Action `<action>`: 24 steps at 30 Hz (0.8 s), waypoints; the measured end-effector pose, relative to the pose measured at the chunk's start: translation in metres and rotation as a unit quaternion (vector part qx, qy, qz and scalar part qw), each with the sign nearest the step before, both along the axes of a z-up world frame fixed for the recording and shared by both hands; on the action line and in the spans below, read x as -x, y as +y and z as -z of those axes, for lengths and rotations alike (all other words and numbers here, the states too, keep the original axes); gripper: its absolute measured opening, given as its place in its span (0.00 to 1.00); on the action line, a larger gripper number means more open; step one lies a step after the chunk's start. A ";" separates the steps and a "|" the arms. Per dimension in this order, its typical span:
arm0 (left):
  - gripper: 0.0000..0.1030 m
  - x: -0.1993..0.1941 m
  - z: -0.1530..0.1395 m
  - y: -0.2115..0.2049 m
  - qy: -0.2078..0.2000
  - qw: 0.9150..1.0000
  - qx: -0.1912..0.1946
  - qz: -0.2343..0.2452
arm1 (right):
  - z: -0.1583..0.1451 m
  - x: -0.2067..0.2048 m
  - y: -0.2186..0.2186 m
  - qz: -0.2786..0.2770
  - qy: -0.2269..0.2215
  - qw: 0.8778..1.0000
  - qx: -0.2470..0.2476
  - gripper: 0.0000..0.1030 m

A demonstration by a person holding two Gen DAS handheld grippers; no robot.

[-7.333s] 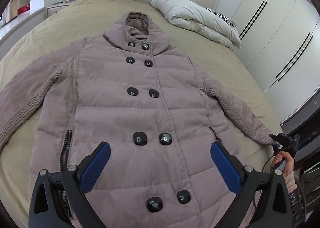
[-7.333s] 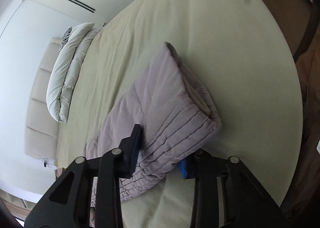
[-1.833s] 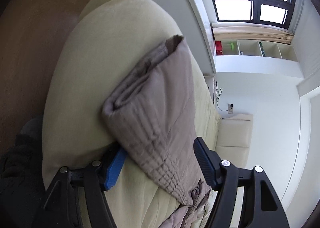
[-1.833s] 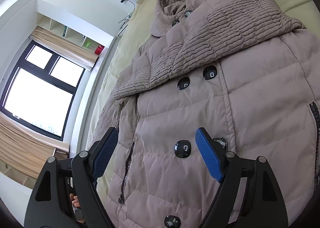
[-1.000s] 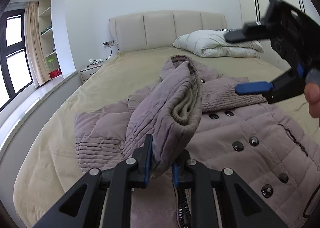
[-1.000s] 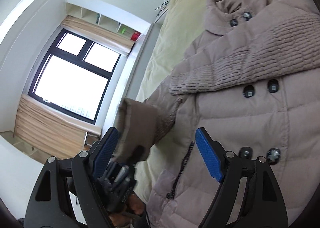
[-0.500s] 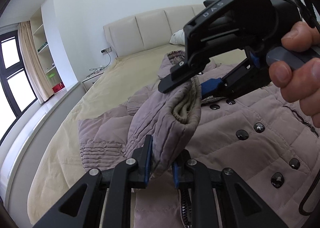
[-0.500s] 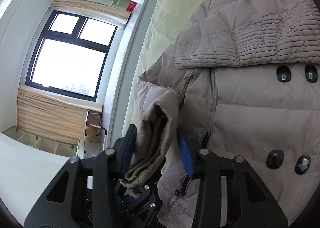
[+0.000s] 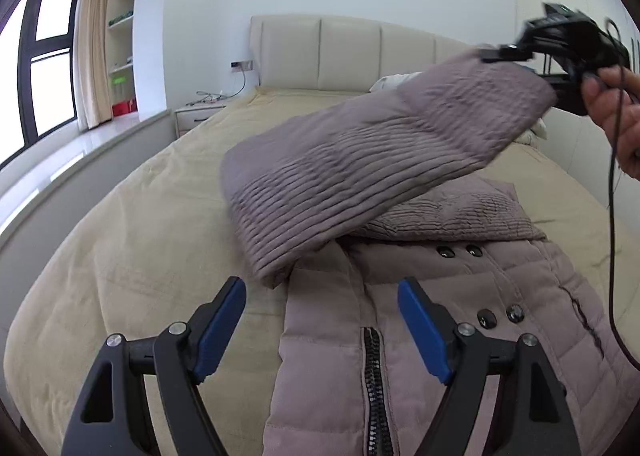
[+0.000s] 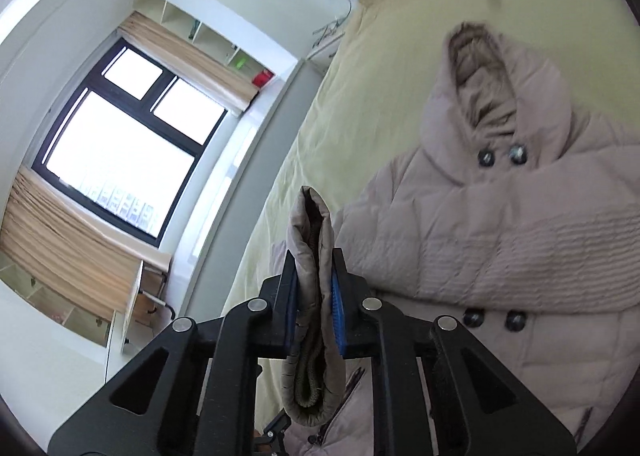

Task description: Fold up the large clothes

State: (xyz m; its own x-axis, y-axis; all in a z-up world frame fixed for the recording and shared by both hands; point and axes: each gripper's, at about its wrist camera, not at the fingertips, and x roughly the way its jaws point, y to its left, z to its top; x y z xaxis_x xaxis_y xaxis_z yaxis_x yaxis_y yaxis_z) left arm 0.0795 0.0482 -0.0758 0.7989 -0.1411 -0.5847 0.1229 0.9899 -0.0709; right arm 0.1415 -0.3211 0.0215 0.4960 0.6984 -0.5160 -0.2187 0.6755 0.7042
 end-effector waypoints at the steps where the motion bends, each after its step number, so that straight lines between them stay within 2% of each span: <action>1: 0.78 -0.007 -0.001 0.006 0.004 1.000 0.012 -0.007 | -0.009 -0.002 -0.019 0.015 -0.011 1.000 0.000 0.13; 3: 0.78 -0.020 -0.002 0.015 0.008 0.999 0.022 -0.021 | -0.019 -0.009 -0.064 0.052 -0.020 0.998 0.003 0.13; 5: 0.78 -0.034 -0.001 0.019 0.016 0.999 0.027 -0.028 | -0.012 -0.015 -0.111 0.093 -0.011 0.996 0.007 0.13; 8: 0.78 -0.058 0.003 0.016 0.030 0.999 0.017 -0.030 | 0.023 -0.022 -0.177 0.157 0.024 0.987 0.022 0.13; 11: 0.72 -0.080 0.005 0.006 0.040 0.999 0.003 -0.020 | 0.075 -0.023 -0.223 0.199 0.068 0.977 0.027 0.12; 14: 0.72 -0.102 0.005 -0.004 0.042 0.999 -0.010 -0.017 | 0.118 -0.022 -0.248 0.219 0.101 0.970 0.027 0.12; 17: 0.72 -0.116 0.009 -0.020 0.048 0.999 -0.023 0.000 | 0.146 -0.022 -0.264 0.231 0.120 0.965 0.021 0.11; 20: 0.72 -0.116 0.022 -0.029 0.057 0.998 -0.011 0.006 | 0.153 -0.022 -0.278 0.243 0.119 0.963 0.008 0.09; 23: 0.73 -0.112 0.040 -0.034 0.074 0.997 -0.008 0.006 | 0.148 -0.021 -0.287 0.250 0.110 0.962 0.017 0.06; 24: 0.73 -0.112 0.047 -0.036 0.081 0.997 -0.013 0.005 | 0.151 -0.019 -0.284 0.254 0.111 0.961 0.023 0.01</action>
